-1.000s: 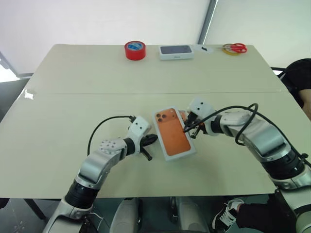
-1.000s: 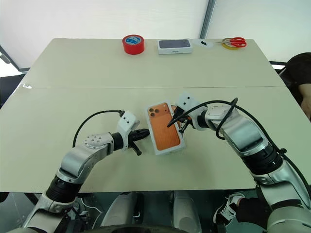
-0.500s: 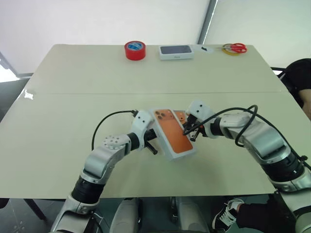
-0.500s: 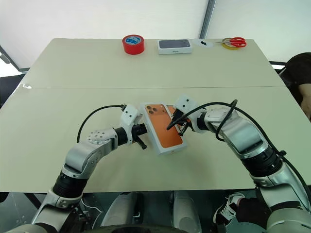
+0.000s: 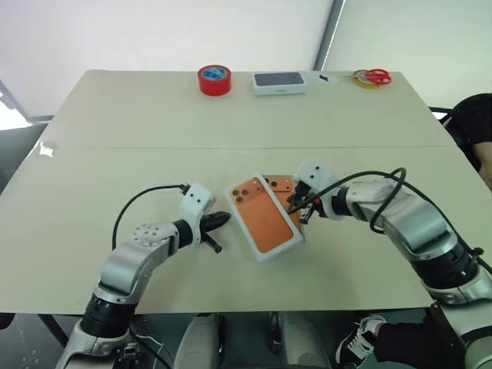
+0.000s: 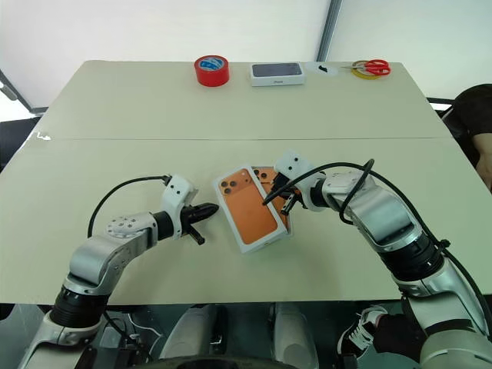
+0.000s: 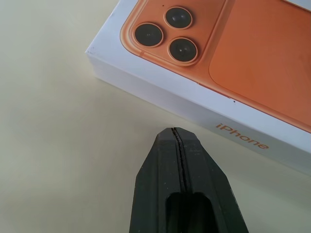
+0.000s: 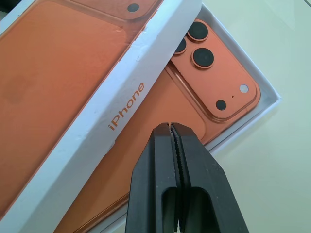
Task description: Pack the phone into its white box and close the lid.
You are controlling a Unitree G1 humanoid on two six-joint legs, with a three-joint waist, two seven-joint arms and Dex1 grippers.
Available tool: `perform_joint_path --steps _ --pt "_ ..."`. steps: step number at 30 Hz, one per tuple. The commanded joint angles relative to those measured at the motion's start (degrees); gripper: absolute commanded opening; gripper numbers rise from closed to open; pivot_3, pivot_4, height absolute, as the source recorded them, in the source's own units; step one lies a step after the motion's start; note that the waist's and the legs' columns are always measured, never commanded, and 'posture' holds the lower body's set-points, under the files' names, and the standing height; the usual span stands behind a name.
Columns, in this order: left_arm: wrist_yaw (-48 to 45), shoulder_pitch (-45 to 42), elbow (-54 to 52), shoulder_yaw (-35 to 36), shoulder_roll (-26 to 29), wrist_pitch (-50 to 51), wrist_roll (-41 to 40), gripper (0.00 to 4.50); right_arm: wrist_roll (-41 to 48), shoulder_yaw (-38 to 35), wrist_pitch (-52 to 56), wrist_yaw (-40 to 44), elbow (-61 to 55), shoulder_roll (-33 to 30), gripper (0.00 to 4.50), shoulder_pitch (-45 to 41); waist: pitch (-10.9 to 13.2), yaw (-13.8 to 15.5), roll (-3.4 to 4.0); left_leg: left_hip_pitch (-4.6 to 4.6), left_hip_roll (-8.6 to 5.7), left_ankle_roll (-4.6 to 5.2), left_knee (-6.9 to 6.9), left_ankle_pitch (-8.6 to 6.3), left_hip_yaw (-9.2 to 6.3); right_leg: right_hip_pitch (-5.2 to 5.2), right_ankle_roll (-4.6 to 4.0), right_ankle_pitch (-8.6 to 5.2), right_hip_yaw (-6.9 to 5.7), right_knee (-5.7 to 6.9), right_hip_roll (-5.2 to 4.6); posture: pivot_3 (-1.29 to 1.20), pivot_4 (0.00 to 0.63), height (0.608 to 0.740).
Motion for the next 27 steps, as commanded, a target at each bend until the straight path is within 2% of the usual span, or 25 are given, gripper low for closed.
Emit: perform_joint_path --steps 1,11,27 --pt "-0.37 -0.22 -2.57 0.24 -0.21 0.62 -1.43 0.0 -0.77 -1.42 -0.65 0.14 -1.29 0.7 0.04 -1.4 0.0 -0.01 0.0 0.0 0.0 0.0 0.0 0.0 0.0 0.0 0.0 0.0 0.0 0.0 0.0 0.0 0.15 0.732" --pt "-1.05 -1.54 -3.08 -2.54 -2.32 1.31 -2.54 0.0 -1.31 -1.71 -0.01 0.13 -2.11 1.51 0.04 -1.06 0.0 0.0 0.0 0.01 -0.01 0.0 0.0 0.0 0.0 0.01 0.0 0.01 0.0 0.01 0.0 0.0 0.15 0.732" --pt "1.77 -7.34 1.77 -1.86 -6.97 0.26 -2.09 0.0 -1.35 -2.6 1.22 0.64 -3.05 0.55 0.04 -0.7 0.0 0.06 0.0 0.02 -0.03 0.0 0.02 0.0 0.0 0.04 0.12 0.08 0.0 0.01 0.01 0.0 0.15 0.732"
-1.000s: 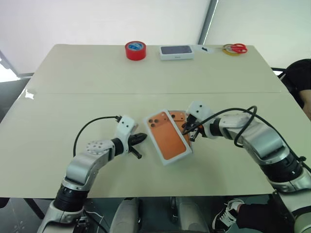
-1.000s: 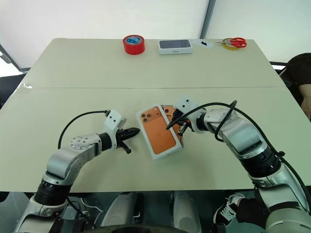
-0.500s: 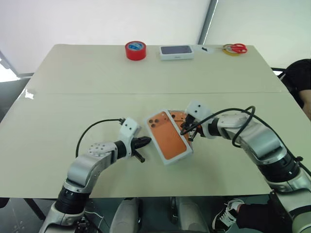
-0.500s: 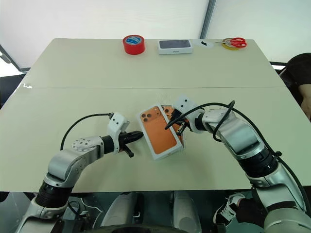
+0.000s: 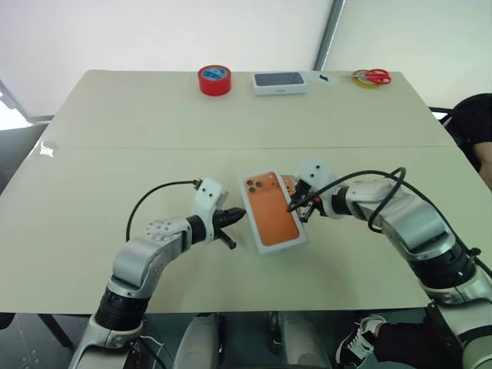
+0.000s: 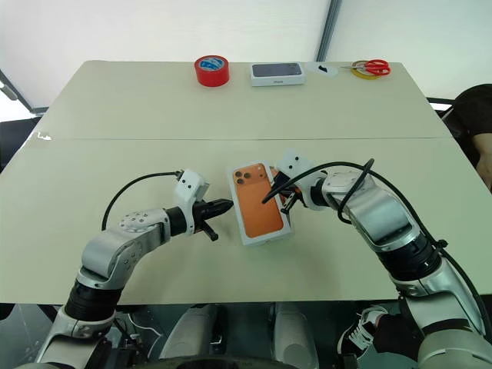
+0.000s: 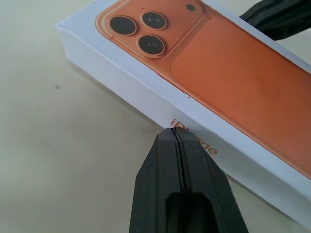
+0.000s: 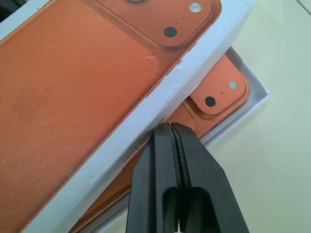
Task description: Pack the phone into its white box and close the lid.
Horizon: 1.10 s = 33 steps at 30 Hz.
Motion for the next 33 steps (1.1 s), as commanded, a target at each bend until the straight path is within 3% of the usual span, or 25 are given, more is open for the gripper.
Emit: perform_joint_path --steps 1,33 --pt "0.26 -2.89 0.48 -0.79 -1.49 -1.58 0.3 0.0 -0.01 -1.53 -0.37 0.5 -2.94 -0.31 0.04 -0.64 0.0 0.05 0.0 0.0 -0.01 0.0 0.0 0.0 0.0 0.0 0.0 0.0 0.0 0.0 0.0 0.0 0.15 0.732" --pt "-1.64 -6.87 5.36 -3.9 -3.7 -4.22 3.39 0.0 -0.28 -3.62 1.68 0.15 -3.69 -2.65 0.04 2.3 0.0 -0.01 -0.01 0.01 -0.02 0.0 0.01 0.0 0.0 0.03 0.04 0.02 0.0 0.0 0.0 0.0 0.15 0.732"
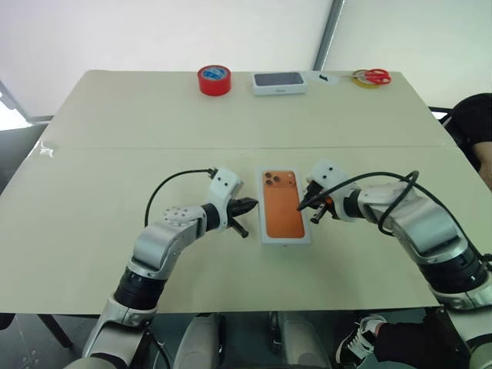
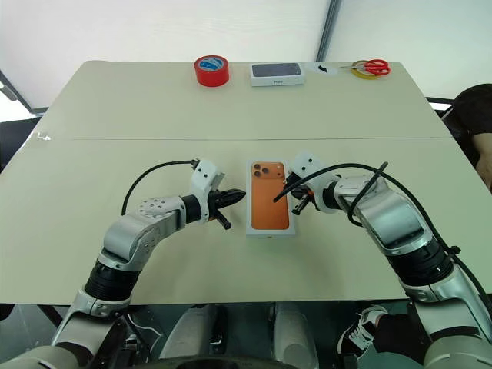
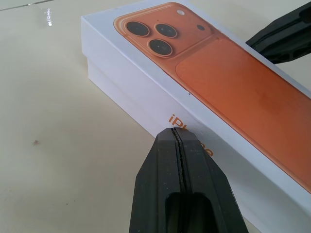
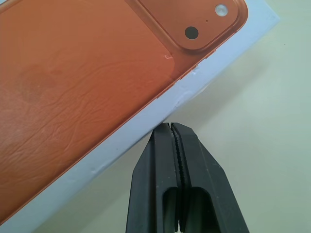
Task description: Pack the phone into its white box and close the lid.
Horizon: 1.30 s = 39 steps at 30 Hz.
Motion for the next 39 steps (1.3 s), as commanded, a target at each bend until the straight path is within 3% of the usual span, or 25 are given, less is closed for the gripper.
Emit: perform_joint_path --steps 1,16,23,29,34,39 --pt "-0.58 -0.82 -0.72 -0.1 -0.39 -1.48 -0.16 0.0 -0.05 -1.41 -0.58 0.25 -3.16 -0.45 0.04 -0.38 0.0 -0.01 0.0 0.0 0.0 0.0 0.0 0.0 0.0 0.0 0.0 0.0 0.0 0.0 0.0 0.0 0.15 0.732" --pt "2.98 -0.94 2.03 4.35 -0.81 -2.31 0.11 0.0 -1.72 -2.69 -4.12 1.45 -0.09 -4.0 0.04 -1.01 0.0 0.04 0.0 0.0 0.0 0.0 0.0 0.0 0.0 0.0 0.02 0.01 0.0 0.0 0.0 0.0 0.15 0.732" --pt "1.06 -1.66 -1.05 5.47 -0.32 -2.02 -2.05 0.0 1.03 -7.4 -10.27 7.97 -2.06 -8.37 0.04 1.53 0.0 0.07 0.0 0.0 -0.01 0.0 0.01 0.0 0.0 0.01 0.02 0.01 0.0 -0.01 0.0 0.0 0.15 0.732" --pt "0.06 -3.34 -0.02 0.94 -1.23 -2.73 -0.5 0.0 5.98 -8.7 -12.38 13.3 -11.22 -8.93 0.04 8.73 -0.01 0.07 -0.01 0.03 0.0 0.0 0.01 0.0 -0.02 0.06 0.03 0.01 0.0 -0.01 0.01 0.0 0.15 0.732" --pt "0.24 -5.14 4.6 -4.23 -1.99 -2.56 3.15 0.0 5.54 -6.11 -9.14 9.66 -13.34 -6.4 0.04 11.69 -0.02 0.05 -0.03 0.09 -0.02 0.0 0.03 0.0 -0.02 0.15 0.02 0.0 0.0 -0.02 0.01 0.0 0.15 0.732" --pt "0.14 -5.69 6.12 -4.85 -2.48 -1.83 4.04 0.0 4.87 -5.5 -8.33 8.53 -12.87 -6.73 0.04 12.52 -0.03 0.09 -0.02 0.1 -0.01 0.0 0.03 0.0 -0.03 0.15 -0.01 -0.02 0.0 0.0 0.01 0.0 0.15 0.732"
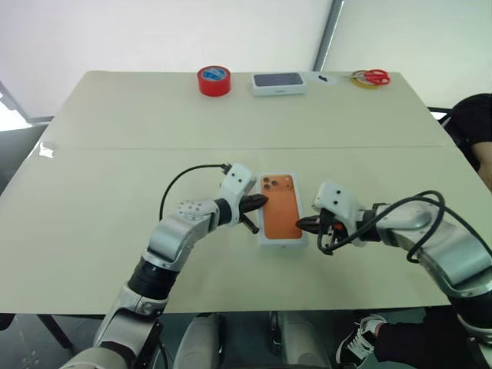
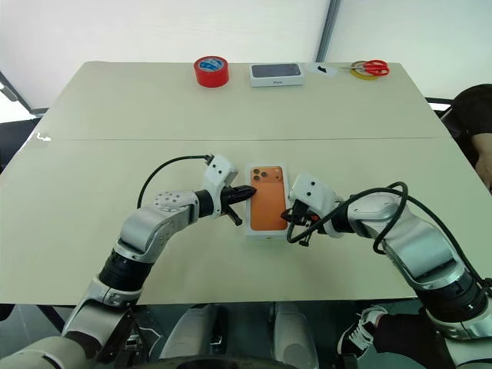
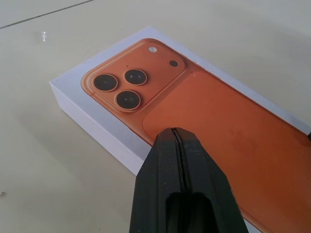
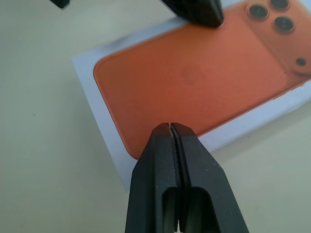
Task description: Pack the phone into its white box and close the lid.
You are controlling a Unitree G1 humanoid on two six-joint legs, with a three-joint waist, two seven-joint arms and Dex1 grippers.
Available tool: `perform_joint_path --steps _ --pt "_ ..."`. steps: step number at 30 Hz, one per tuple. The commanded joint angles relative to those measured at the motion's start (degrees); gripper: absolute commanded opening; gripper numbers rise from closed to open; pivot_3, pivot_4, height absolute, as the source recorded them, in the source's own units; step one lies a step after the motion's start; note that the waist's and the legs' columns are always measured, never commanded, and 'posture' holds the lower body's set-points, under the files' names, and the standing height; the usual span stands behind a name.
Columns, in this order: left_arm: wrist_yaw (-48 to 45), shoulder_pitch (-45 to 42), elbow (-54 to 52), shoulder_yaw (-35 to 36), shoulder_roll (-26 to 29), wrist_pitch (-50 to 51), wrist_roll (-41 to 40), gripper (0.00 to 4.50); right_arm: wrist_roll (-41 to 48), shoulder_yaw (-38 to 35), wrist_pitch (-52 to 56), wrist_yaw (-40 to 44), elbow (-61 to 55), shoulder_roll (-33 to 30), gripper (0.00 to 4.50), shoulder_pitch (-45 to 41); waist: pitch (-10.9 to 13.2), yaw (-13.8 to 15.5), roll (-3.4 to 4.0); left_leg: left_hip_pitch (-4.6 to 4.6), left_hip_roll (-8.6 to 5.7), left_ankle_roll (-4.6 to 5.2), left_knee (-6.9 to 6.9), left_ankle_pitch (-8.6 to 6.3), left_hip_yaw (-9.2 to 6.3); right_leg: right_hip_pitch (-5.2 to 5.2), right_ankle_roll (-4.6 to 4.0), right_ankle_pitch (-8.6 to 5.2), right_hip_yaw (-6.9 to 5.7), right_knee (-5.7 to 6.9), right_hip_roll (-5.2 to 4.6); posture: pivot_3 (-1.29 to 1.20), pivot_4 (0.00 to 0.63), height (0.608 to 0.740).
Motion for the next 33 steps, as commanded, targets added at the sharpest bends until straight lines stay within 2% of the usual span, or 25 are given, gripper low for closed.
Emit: perform_joint_path --steps 1,5,9,14,18,25,33 --pt "0.05 -0.38 0.19 -0.12 0.02 0.06 0.72 0.0 -0.33 -1.09 -0.41 -0.37 -1.21 -0.65 0.04 0.2 0.0 0.02 0.0 0.0 0.0 0.0 0.0 0.0 0.0 0.0 0.0 0.0 0.0 -0.01 0.0 0.0 0.15 0.732" --pt "1.04 0.3 -2.02 4.94 0.9 -1.39 -0.23 0.0 -1.09 -4.57 -4.11 -1.82 1.98 0.28 0.04 -1.01 0.0 -0.02 0.0 0.0 0.0 0.0 0.0 0.0 -0.01 0.0 -0.01 -0.01 0.0 -0.01 0.0 0.0 0.15 0.732" --pt "2.11 3.03 -6.49 13.37 4.27 -3.91 -1.6 0.0 -3.96 -9.66 -13.85 -6.59 10.96 4.23 0.04 -3.11 0.0 -0.39 0.0 0.0 0.03 0.0 -0.01 0.0 0.03 -0.04 0.0 0.0 0.0 0.0 0.03 0.0 0.15 0.732" --pt "4.3 9.97 -10.13 22.47 11.2 -8.29 0.61 0.0 -2.4 -15.23 -19.13 -7.07 25.66 7.7 0.04 -7.51 0.0 -0.21 0.01 0.0 0.03 0.0 -0.04 0.0 0.04 -0.07 0.04 0.03 0.0 0.03 0.05 0.0 0.15 0.732" --pt "5.45 15.05 -11.68 30.17 13.11 -9.54 -1.73 0.0 0.28 -19.28 -21.02 -4.4 34.59 9.09 0.04 -10.45 0.0 0.1 0.01 -0.01 0.02 -0.01 -0.04 0.0 0.06 -0.05 0.03 0.04 0.03 0.01 -0.02 0.0 0.15 0.732" --pt "6.05 21.64 -13.12 35.0 14.74 -10.99 -1.71 0.0 -0.24 -18.18 -23.07 -0.25 38.96 8.86 0.04 -10.48 0.0 -0.13 0.01 0.02 0.01 -0.01 -0.02 0.01 0.06 0.01 0.02 0.04 0.02 0.01 -0.04 0.0 0.15 0.732" --pt "9.87 21.36 -13.2 33.45 12.57 -12.14 -1.0 0.0 -2.07 -16.47 -25.04 1.8 44.74 9.05 0.04 -14.29 0.0 -0.12 0.01 0.03 0.02 -0.02 -0.02 0.01 0.08 0.01 0.02 0.04 0.02 0.02 -0.04 0.0 0.15 0.732"
